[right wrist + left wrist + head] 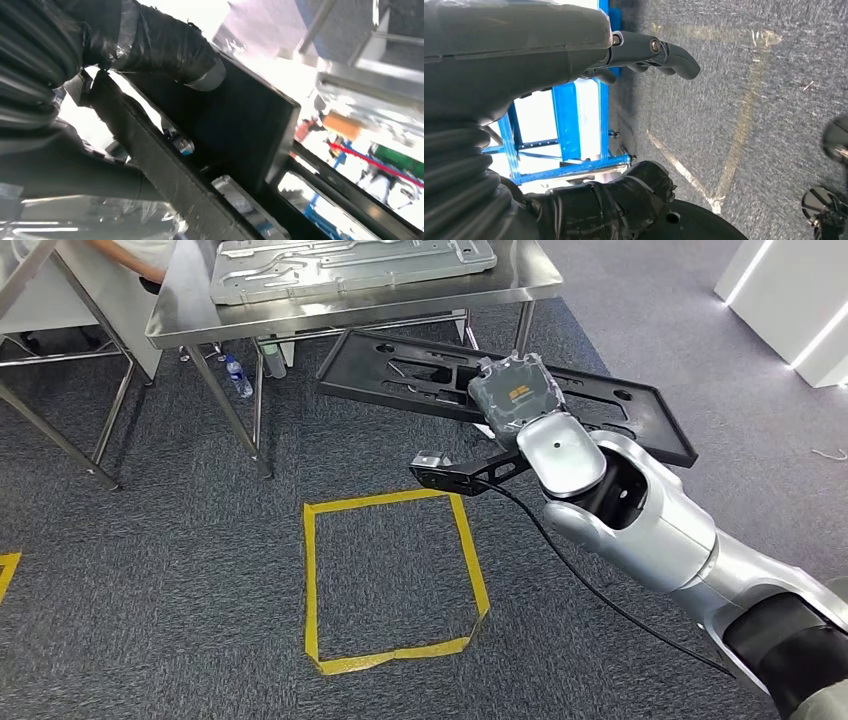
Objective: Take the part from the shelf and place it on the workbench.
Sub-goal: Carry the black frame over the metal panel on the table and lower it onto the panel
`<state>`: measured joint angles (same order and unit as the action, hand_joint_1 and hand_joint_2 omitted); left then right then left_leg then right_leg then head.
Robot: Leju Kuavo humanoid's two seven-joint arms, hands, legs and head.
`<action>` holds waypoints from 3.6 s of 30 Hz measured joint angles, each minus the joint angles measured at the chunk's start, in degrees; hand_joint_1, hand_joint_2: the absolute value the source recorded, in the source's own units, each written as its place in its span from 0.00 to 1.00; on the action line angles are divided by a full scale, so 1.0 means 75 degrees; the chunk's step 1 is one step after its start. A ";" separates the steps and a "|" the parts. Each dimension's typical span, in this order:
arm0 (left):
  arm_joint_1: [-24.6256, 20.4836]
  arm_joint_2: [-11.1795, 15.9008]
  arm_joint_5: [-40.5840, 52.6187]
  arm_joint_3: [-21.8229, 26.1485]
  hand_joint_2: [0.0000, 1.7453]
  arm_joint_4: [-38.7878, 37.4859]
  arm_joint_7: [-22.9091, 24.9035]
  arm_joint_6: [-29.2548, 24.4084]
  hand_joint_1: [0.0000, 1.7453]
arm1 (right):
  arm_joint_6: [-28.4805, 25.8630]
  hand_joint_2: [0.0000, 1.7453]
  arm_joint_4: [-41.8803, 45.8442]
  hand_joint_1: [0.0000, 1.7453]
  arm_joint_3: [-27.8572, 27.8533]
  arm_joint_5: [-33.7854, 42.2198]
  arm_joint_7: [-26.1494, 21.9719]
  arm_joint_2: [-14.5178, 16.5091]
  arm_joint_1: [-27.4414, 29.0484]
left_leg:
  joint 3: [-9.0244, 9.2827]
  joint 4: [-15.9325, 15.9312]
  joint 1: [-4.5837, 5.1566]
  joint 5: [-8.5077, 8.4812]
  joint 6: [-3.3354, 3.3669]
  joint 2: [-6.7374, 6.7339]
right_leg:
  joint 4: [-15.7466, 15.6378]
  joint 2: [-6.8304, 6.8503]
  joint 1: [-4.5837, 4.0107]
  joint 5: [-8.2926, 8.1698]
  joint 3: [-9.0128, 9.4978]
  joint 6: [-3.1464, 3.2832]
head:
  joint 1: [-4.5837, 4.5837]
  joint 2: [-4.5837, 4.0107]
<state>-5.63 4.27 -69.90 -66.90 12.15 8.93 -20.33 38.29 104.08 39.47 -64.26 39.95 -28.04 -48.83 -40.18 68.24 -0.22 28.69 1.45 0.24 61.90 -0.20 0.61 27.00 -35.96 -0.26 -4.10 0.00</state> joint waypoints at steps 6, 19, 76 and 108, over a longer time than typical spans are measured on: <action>-0.0031 0.0030 0.0000 0.0003 1.00 -0.0008 0.0002 0.0001 0.00 | -0.0001 1.00 0.0001 1.00 0.0001 -0.0001 0.0004 0.0003 -0.0032 | 0.0589 -0.1191 0.0180 -0.0355 0.0273 -0.0029 | -0.0121 0.0075 -0.0024 -0.0009 0.0067 -0.0093 | -0.0031 0.0000; -0.0022 -0.0016 0.0000 0.0001 1.00 -0.0009 0.0106 0.0001 0.00 | 0.0107 1.00 -0.0054 1.00 0.0001 0.0026 0.0003 0.0006 -0.0153 | 0.0636 -0.1140 0.0066 -0.0262 0.0007 0.0049 | -0.0130 0.0003 0.0102 -0.0088 0.0012 -0.0240 | -0.0042 0.0000; 0.0034 -0.0001 0.0000 -0.0003 1.00 -0.0008 0.0077 -0.0245 0.00 | -0.0312 1.00 -0.0783 1.00 0.0260 0.0020 -0.0002 0.0490 -0.0253 | 0.1427 -0.1495 0.0084 0.0032 0.0234 0.0115 | 0.0869 0.0006 0.0065 0.1107 -0.0629 -0.0273 | -0.0065 0.0000; 0.0054 0.0064 0.0000 -0.0003 1.00 -0.0014 0.0151 -0.0227 0.00 | -0.0368 1.00 -0.1628 1.00 0.1469 0.0532 -0.0003 0.1109 -0.1168 | 0.1793 -0.1574 0.0094 0.0308 0.0147 0.0073 | -0.0011 0.0029 0.0065 -0.0654 -0.0723 -0.0233 | -0.0052 0.0000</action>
<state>-5.23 4.75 -69.90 -66.93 12.04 10.06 -22.04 35.53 91.87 50.49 -60.27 39.93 -19.73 -57.59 -26.73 56.43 0.49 31.00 2.55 0.79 61.82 0.01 1.10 22.09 -41.39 -2.00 -4.49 0.00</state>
